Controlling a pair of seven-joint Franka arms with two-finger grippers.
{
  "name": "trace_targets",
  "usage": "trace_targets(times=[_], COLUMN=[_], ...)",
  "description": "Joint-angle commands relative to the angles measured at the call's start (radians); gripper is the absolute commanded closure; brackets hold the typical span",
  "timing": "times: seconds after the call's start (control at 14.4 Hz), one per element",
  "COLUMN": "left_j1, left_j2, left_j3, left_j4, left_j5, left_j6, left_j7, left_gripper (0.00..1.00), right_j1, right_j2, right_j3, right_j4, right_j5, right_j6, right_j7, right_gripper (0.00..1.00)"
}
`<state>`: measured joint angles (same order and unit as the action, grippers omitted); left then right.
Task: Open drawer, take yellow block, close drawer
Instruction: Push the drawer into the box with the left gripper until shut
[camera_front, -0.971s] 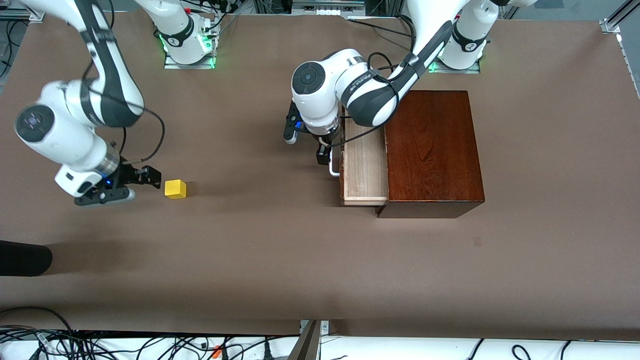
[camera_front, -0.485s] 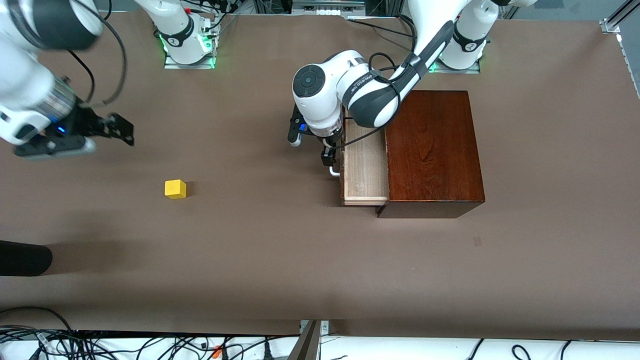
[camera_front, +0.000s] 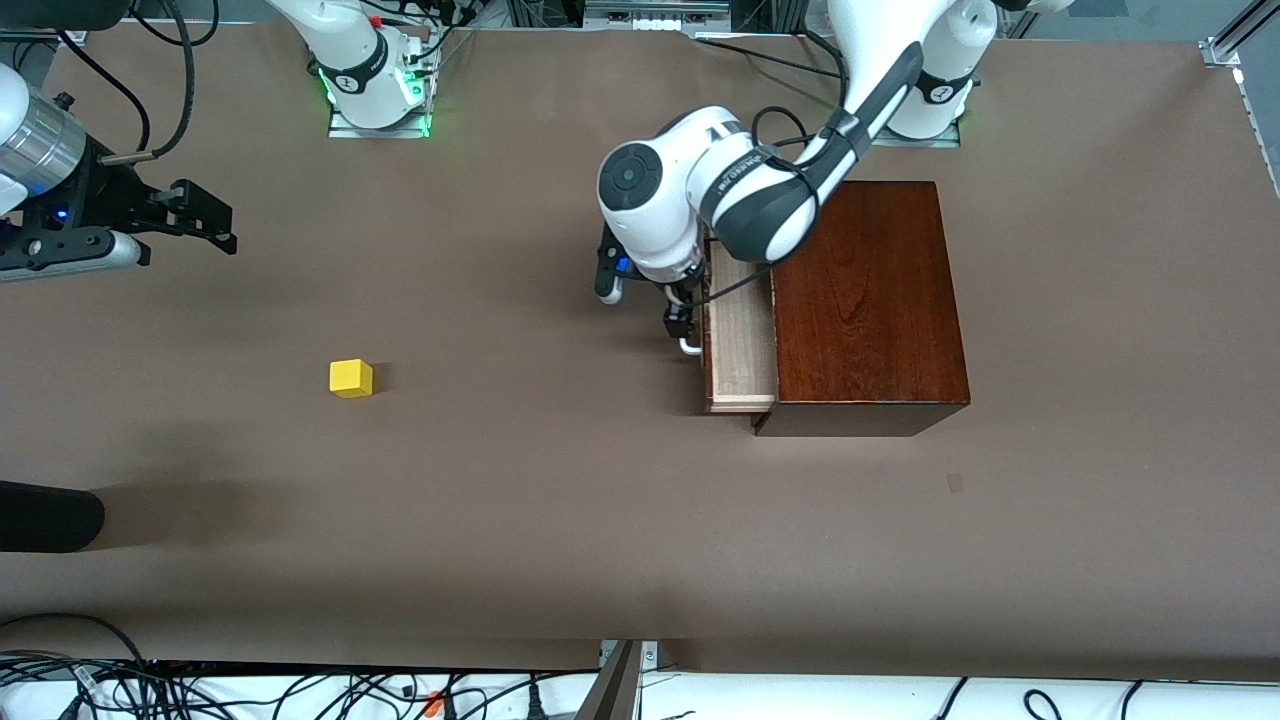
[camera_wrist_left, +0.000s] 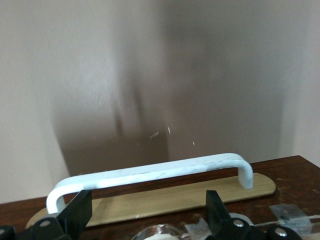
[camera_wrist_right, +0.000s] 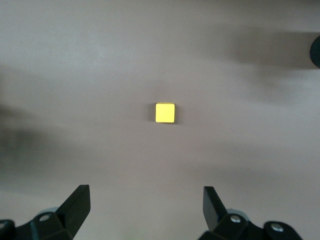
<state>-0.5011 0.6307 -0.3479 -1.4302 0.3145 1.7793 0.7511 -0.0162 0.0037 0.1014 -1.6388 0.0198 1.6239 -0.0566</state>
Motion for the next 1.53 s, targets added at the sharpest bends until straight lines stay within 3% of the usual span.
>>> trace_targets(times=[0.0, 1.25, 1.46], left_j1=[0.022, 0.174, 0.153], left_j2=[-0.036, -0.046, -0.039], left_j3=[0.000, 0.000, -0.008], left_j4=[-0.018, -0.075, -0.058], left_j5=[0.070, 0.092, 0.077], left_j6=[-0.053, -0.198, -0.176], left_j7=[0.008, 0.008, -0.021], left_gripper=[0.00, 0.00, 0.00], right_j1=[0.015, 0.012, 0.009], right_j2=[-0.025, -0.001, 0.005], right_j3=[-0.015, -0.015, -0.017], right_j4=[0.011, 0.053, 0.053], right_j5=[0.017, 0.002, 0.002], right_j6=[-0.047, -0.064, -0.042], right_j7=[0.008, -0.003, -0.003], right_gripper=[0.00, 0.00, 0.00])
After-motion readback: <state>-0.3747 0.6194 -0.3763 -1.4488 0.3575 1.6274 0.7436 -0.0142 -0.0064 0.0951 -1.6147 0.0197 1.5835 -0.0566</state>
